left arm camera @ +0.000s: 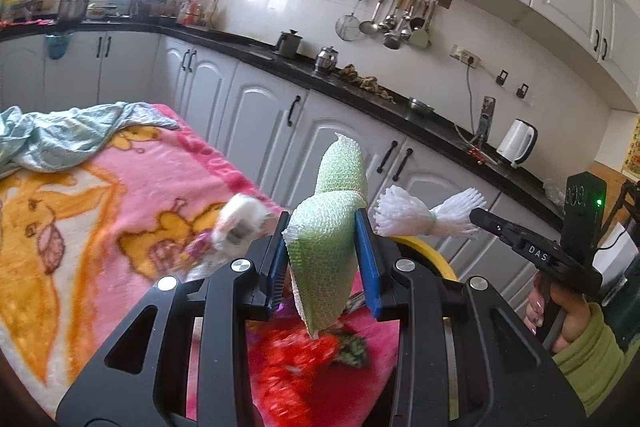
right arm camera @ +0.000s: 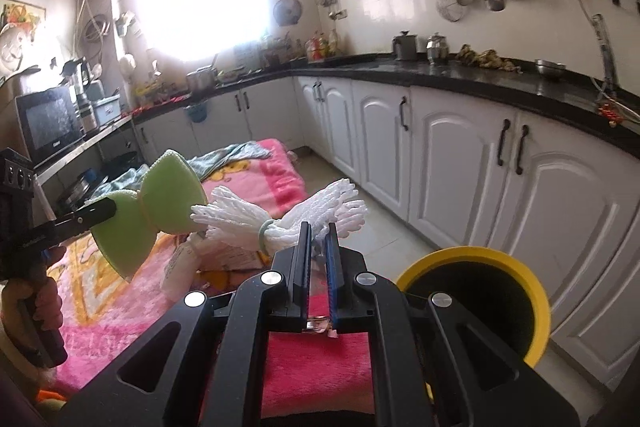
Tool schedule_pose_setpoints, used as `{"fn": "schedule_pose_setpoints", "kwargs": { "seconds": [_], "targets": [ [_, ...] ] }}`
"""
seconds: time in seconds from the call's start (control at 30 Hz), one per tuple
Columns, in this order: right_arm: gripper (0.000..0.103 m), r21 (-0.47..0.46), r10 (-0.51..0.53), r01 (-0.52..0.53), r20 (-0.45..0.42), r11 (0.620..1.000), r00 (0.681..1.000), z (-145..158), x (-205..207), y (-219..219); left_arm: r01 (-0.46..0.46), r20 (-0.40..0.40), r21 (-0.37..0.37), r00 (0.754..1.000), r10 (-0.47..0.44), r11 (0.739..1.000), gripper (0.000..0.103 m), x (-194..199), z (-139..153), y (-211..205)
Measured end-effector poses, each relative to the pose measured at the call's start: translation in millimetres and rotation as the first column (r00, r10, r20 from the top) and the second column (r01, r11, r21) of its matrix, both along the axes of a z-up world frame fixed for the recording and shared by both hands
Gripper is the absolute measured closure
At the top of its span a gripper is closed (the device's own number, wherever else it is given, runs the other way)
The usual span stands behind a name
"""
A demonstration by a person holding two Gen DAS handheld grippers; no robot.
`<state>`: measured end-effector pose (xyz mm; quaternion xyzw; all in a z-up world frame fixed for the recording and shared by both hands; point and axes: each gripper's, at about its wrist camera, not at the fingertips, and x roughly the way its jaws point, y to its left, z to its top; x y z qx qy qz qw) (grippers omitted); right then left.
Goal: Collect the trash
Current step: 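Carry the green sponge and white mesh bundle over the bin with both tools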
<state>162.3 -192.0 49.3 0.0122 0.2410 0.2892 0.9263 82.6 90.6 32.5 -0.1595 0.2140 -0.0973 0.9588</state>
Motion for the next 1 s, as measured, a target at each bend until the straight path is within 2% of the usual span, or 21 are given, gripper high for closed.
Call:
{"fn": "schedule_pose_setpoints", "kwargs": {
  "seconds": [0.23, 0.47, 0.8, 1.0],
  "targets": [
    [0.096, 0.001, -0.098, 0.098, 0.048, 0.995, 0.994, 15, -1, -38, 0.082, 0.026, 0.024, 0.996, -0.082, 0.996, 0.079, 26, 15, -45],
    [0.096, 0.008, -0.218, 0.218, 0.077, 0.976, 0.973, 22, 4, -82, 0.162, 0.026, 0.025, 0.986, -0.163, 0.986, 0.079, 59, 22, -96],
    [0.096, 0.032, -0.357, 0.356, 0.06, 0.934, 0.932, 12, 17, -146, 0.236, 0.022, 0.043, 0.971, -0.237, 0.971, 0.079, 97, 22, -157],
    [0.096, -0.023, -0.424, 0.427, 0.071, 0.904, 0.903, 1, 24, -166, 0.256, 0.006, 0.061, 0.966, -0.257, 0.965, 0.079, 117, 9, -188]
  ]
}}
